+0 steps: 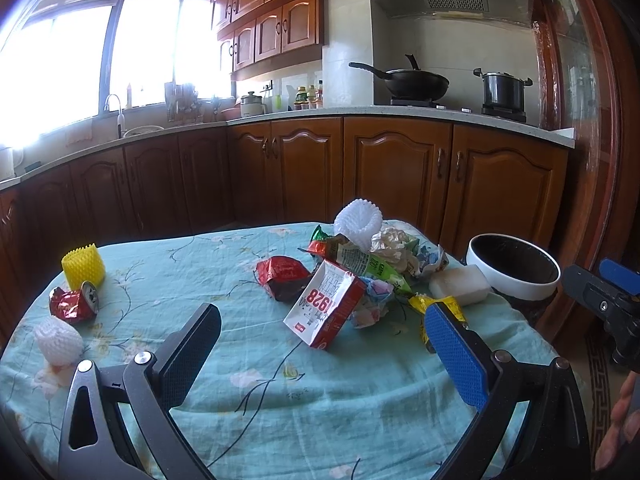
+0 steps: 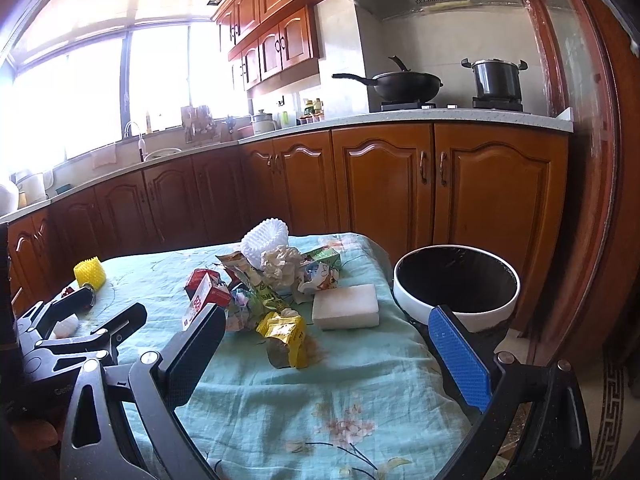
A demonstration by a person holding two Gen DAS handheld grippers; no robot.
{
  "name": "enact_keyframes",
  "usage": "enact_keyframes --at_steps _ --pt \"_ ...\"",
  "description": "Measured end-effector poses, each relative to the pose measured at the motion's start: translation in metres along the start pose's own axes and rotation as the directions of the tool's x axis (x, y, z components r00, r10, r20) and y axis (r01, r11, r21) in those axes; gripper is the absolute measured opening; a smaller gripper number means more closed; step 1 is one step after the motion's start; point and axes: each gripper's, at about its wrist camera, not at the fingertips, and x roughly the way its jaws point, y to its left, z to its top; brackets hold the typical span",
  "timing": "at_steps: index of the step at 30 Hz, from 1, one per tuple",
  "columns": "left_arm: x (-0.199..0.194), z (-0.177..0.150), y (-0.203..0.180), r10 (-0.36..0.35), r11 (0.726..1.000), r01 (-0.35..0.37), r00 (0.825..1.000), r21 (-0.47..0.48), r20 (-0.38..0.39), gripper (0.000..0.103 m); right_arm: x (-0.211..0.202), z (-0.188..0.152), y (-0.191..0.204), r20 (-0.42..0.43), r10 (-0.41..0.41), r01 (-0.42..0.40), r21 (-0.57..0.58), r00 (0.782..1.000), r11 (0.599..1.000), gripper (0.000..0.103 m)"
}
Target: Collect trash
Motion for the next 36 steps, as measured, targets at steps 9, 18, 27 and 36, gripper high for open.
enact_keyframes --at_steps 9,18,27,36 --pt "-0.001 -0.004 -0.004 0.003 1.000 -0.003 1.000 0.000 0.002 0.102 0.002 -0.001 0.000 -0.005 0.014 -0.014 0.003 1.000 1.000 0.102" --pt "0.001 -0.005 -0.003 0.001 1.000 -0.001 1.000 -0.002 -0.003 0.102 0.005 -0.003 0.001 -0.014 0.024 -0.024 0.012 1.000 1.000 0.102" --pt "0.004 -0.006 0.000 0.000 1.000 0.000 1.000 -0.007 -0.015 0.102 0.009 -0.005 0.001 -0.028 0.038 -0.037 0.021 0.999 0.999 0.102" --pt "0.010 -0.006 0.004 -0.005 1.000 0.004 0.999 -0.018 -0.043 0.102 0.017 -0.008 0.000 -0.052 0.065 -0.063 0.037 0.997 0.997 0.102"
